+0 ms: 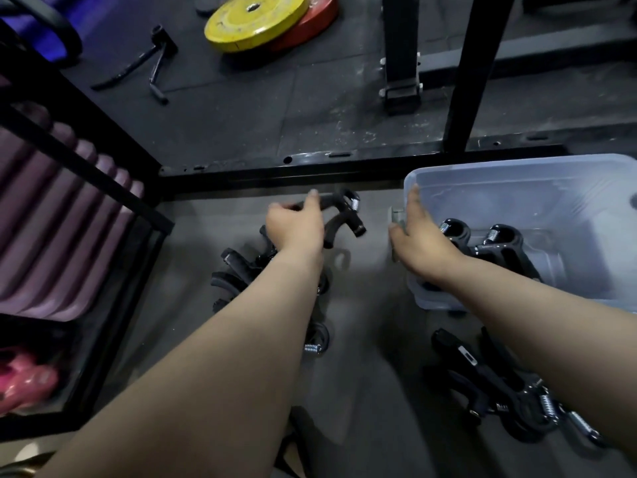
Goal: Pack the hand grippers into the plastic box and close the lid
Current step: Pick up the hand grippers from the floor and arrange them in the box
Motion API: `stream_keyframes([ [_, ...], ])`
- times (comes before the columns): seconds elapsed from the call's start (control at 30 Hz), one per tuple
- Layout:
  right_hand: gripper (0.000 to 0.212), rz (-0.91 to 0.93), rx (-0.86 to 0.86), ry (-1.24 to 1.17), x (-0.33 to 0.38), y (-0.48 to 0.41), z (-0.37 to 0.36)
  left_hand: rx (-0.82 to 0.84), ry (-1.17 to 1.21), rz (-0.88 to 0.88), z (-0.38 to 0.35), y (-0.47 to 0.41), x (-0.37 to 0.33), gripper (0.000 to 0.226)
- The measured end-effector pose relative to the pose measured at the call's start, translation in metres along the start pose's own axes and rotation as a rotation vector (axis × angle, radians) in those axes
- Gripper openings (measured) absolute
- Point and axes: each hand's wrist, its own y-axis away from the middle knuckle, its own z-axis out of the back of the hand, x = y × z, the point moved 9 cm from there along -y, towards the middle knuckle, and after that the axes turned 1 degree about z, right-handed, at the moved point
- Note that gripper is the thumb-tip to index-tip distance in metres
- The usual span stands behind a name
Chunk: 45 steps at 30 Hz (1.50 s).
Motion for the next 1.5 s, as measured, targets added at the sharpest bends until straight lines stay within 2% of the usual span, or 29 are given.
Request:
stream_keyframes([
  [0.1,0.076,0.023,0.043,0.005,-0.001,0.008,0.002,-0.074,0.037,-0.094,0.007,0.011,-0.029,0.031],
  [0.2,0.066,0.08,-0.029,-0.003,0.006,0.013,0.012,0.048,0.184,-0.05,-0.01,0.03,-0.042,0.024],
  [0.3,0.05,0.02,-0.221,-0.227,0.018,0.019,0.039,0.192,0.35,0.021,-0.034,0.066,-0.047,0.019],
  [0.37,0.041,-0.122,-0.323,-0.5,0.017,0.022,0.054,0.234,0.378,-0.075,-0.044,0.086,-0.058,0.019],
  [0.4,0.046,-0.196,-0.312,-0.669,0.015,0.024,0.055,0.243,0.353,-0.137,-0.048,0.094,-0.064,0.018],
  [0.5,0.058,-0.339,-0.114,-1.02,0.019,0.03,0.051,0.304,0.158,-0.313,-0.06,0.13,-0.075,0.015],
  [0.57,0.054,-0.374,-0.01,-1.162,0.017,0.036,0.059,0.401,0.049,-0.437,-0.075,0.163,-0.073,0.022],
  [0.63,0.041,-0.37,0.056,-1.218,0.011,0.039,0.07,0.537,0.013,-0.449,-0.093,0.19,-0.063,0.033],
  [0.7,0.031,-0.385,0.04,-1.197,-0.01,0.044,0.081,0.689,-0.034,-0.392,-0.11,0.21,-0.05,0.041],
  [0.77,0.024,-0.423,0.004,-1.066,-0.04,0.05,0.092,0.813,-0.065,-0.297,-0.119,0.22,-0.037,0.041],
  [0.8,0.02,-0.443,-0.03,-0.956,-0.055,0.054,0.1,0.789,-0.082,-0.272,-0.118,0.216,-0.034,0.04],
  [0.9,0.022,-0.486,-0.137,-0.652,-0.092,0.063,0.125,0.487,-0.164,-0.24,-0.096,0.177,-0.028,0.04],
  [0.93,0.022,-0.486,-0.166,-0.556,-0.1,0.064,0.132,0.435,-0.192,-0.229,-0.091,0.167,-0.024,0.042],
  [1.0,0.022,-0.5,-0.212,-0.456,-0.115,0.062,0.141,0.447,-0.296,-0.24,-0.094,0.154,-0.015,0.047],
  [1.1,0.028,-0.568,-0.229,-0.509,-0.132,0.055,0.138,0.469,-0.456,-0.293,-0.099,0.139,0.004,0.052],
  [1.17,0.024,-0.569,-0.233,-0.461,-0.138,0.048,0.135,0.469,-0.502,-0.285,-0.102,0.131,0.015,0.056],
  [1.3,0.01,-0.558,-0.242,-0.308,-0.149,0.037,0.137,0.516,-0.491,-0.34,-0.112,0.122,0.018,0.053],
  [1.4,0.013,-0.602,-0.186,-0.266,-0.164,0.032,0.131,0.508,-0.465,-0.387,-0.117,0.117,0.008,0.043],
  [1.5,0.019,-0.637,-0.119,-0.26,-0.177,0.029,0.121,0.508,-0.473,-0.383,-0.13,0.112,0.003,0.043],
])
